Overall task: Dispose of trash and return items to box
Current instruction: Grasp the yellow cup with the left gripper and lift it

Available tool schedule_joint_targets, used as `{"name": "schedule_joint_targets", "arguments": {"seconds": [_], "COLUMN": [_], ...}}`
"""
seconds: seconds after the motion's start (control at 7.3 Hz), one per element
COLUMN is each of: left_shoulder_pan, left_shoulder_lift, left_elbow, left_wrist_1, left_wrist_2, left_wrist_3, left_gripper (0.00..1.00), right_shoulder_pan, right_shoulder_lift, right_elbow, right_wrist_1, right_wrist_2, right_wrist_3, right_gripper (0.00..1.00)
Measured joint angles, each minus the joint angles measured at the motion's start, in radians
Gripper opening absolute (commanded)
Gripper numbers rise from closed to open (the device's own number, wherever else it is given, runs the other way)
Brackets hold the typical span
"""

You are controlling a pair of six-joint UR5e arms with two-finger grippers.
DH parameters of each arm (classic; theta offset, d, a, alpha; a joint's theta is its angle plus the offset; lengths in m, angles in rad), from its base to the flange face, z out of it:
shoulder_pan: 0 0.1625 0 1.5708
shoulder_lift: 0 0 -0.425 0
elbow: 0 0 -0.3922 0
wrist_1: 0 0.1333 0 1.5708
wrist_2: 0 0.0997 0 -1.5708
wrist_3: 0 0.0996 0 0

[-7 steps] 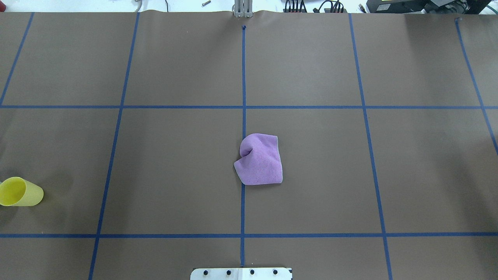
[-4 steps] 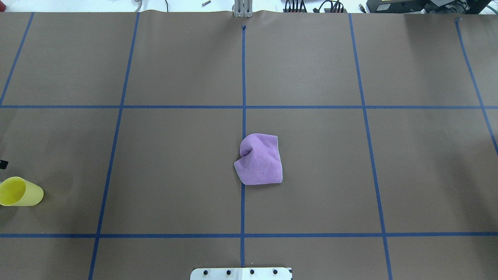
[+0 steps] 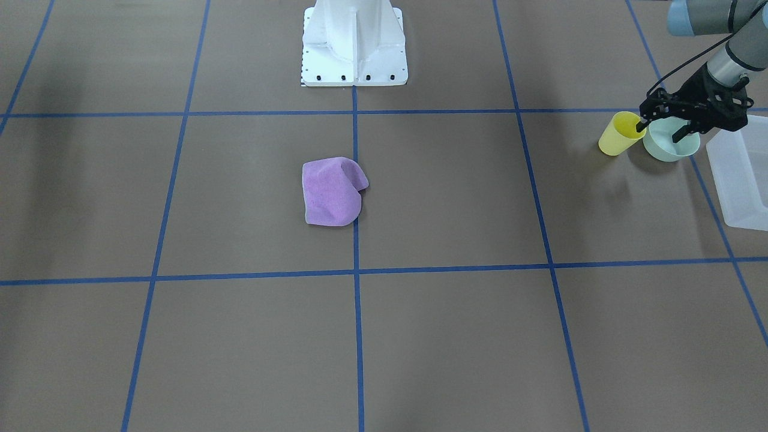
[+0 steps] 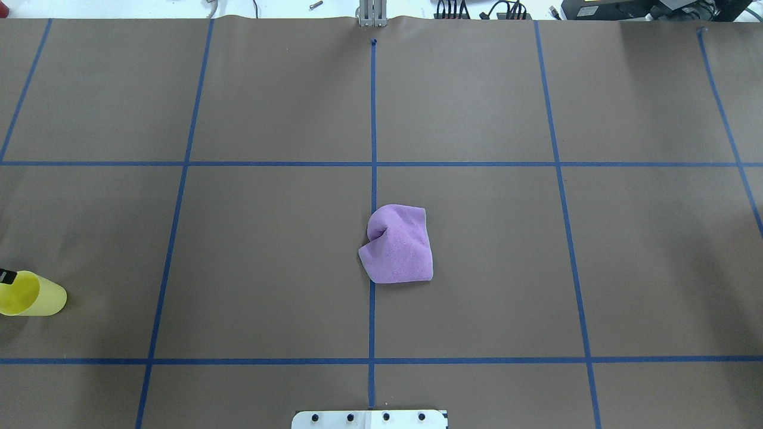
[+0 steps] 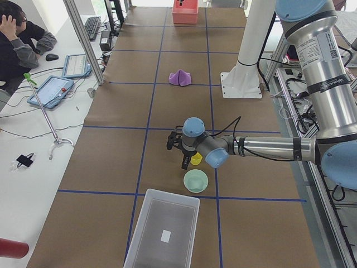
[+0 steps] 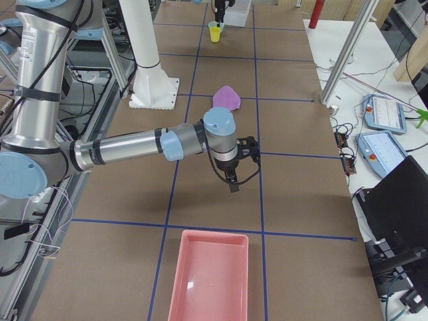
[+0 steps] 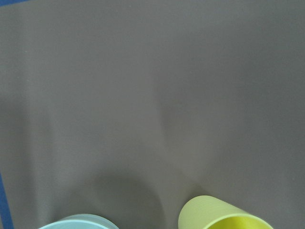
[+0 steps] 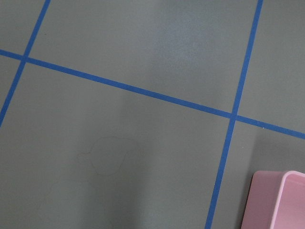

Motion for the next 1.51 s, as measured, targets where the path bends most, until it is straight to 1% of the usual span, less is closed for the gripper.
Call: {"name": "schedule_joint_targets", "arguments": {"seconds": [0.27,0.41,0.82,0.96,1.1,1.37,1.51], "left_shoulder_pan": [0.018,0.021,0.039,0.049,0.055,0.054,0.044], "left_shoulder_lift": [0.001,0.001,0.001,0.001,0.002,0.018,0.030], "left_elbow": [0.001,0.001,0.001,0.000,0.001,-0.004,-0.017], "left_wrist_1": [-0.002,-0.002,-0.013,-0.021,-0.026,-0.060,-0.074], "left_wrist_2": [0.000,0.000,0.000,0.000,0.000,-0.003,-0.029], "left_wrist_3": [0.000,0.000,0.009,0.010,0.010,0.009,0.008], "left_gripper": [0.26,0.22,0.19,0.11,0.00,0.00,0.00], "right_shoulder_pan": [0.000,0.000,0.000,0.000,0.000,0.000,0.000], "right_shoulder_lift": [0.000,0.000,0.000,0.000,0.001,0.001,0.002], "right_elbow": [-0.002,-0.002,-0.005,-0.006,-0.006,-0.006,-0.006], "right_wrist_1": [0.000,0.000,0.000,0.000,0.000,0.000,0.000], "right_wrist_2": [-0.001,-0.002,-0.003,-0.003,-0.002,-0.002,-0.002], "right_wrist_3": [0.000,0.000,0.000,0.000,0.000,0.000,0.000], "right_gripper": [1.00,1.00,1.00,1.00,1.00,1.00,1.00]}}
